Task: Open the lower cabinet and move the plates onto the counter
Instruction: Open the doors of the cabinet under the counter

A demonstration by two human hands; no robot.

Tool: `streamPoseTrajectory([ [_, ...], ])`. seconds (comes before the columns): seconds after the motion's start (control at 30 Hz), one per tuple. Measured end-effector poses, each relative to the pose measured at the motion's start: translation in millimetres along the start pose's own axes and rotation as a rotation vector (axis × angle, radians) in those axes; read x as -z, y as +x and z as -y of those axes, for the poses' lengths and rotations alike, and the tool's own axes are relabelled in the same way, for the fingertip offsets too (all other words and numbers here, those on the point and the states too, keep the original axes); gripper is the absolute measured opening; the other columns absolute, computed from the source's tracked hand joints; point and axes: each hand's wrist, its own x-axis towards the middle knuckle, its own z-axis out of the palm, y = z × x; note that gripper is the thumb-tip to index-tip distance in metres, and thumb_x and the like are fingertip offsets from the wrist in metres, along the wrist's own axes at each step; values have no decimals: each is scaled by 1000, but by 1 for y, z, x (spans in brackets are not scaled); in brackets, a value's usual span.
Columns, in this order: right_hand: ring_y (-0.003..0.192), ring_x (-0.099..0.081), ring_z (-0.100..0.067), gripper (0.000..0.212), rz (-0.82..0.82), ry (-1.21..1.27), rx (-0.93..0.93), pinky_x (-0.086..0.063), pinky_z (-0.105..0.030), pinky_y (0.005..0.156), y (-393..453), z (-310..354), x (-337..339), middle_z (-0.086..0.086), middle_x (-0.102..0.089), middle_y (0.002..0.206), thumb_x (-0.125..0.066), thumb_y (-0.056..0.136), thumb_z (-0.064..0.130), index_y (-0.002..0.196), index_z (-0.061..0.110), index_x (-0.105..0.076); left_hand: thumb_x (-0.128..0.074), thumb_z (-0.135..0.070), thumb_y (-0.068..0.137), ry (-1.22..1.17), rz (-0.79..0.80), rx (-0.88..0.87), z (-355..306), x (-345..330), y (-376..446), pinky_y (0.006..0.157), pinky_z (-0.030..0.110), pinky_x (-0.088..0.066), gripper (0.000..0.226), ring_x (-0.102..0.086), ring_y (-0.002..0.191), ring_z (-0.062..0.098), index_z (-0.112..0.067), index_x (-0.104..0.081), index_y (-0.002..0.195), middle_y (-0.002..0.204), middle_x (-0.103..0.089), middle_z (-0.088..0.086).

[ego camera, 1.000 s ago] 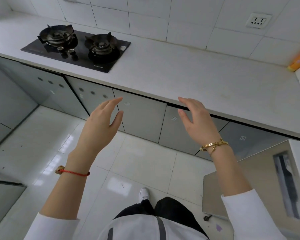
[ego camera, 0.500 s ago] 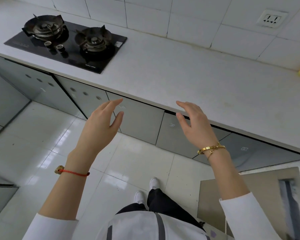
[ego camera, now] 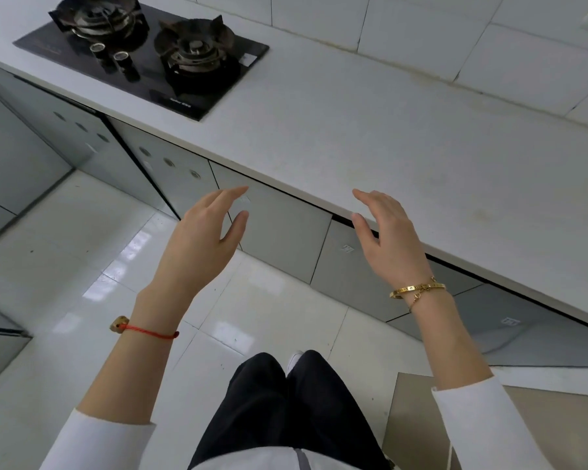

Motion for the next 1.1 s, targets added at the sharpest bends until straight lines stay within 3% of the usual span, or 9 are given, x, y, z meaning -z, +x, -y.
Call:
streamPoseTrajectory([
  [0.17,138,-34,-16,40,-29,-6,23,-26,-30,115,0,-36,-49,-1,-49,140,-43,99,26,138,16,-46,-45,-34,100,0,18,-15,33,-59,-4,94,20,-36,40,-53,120,14,-25,-46,139,133,-57,-5],
  [0.43,132,-40,-16,40,-122,-93,130,-20,-17,111,3,-105,-150,-3,-52,137,-45,99,25,136,13,-48,-45,-33,100,2,6,-80,106,-177,-9,93,23,-40,39,-53,120,14,-26,-47,138,133,-57,-5],
  [0.57,134,-39,-18,39,-193,-106,182,-28,-27,114,3,-141,-204,-4,-53,137,-46,98,24,135,11,-49,-45,-33,100,5,-29,-106,147,-235,-14,94,23,-40,39,-52,123,14,-25,-47,138,133,-57,-5],
  [0.73,135,-38,-20,39,-289,-148,251,-25,-26,114,4,-178,-258,-4,-53,137,-46,98,23,135,10,-48,-46,-31,100,4,-87,-162,188,-297,-19,99,26,-39,40,-50,125,16,-23,-47,138,133,-57,-3],
  [1.1,139,-34,-20,43,-465,-193,348,-26,-33,116,9,-202,-288,-4,-49,141,-46,98,22,138,8,-44,-46,-31,99,-12,-215,-301,203,-346,-1,98,24,-39,40,-53,121,15,-22,-48,138,133,-56,-5],
])
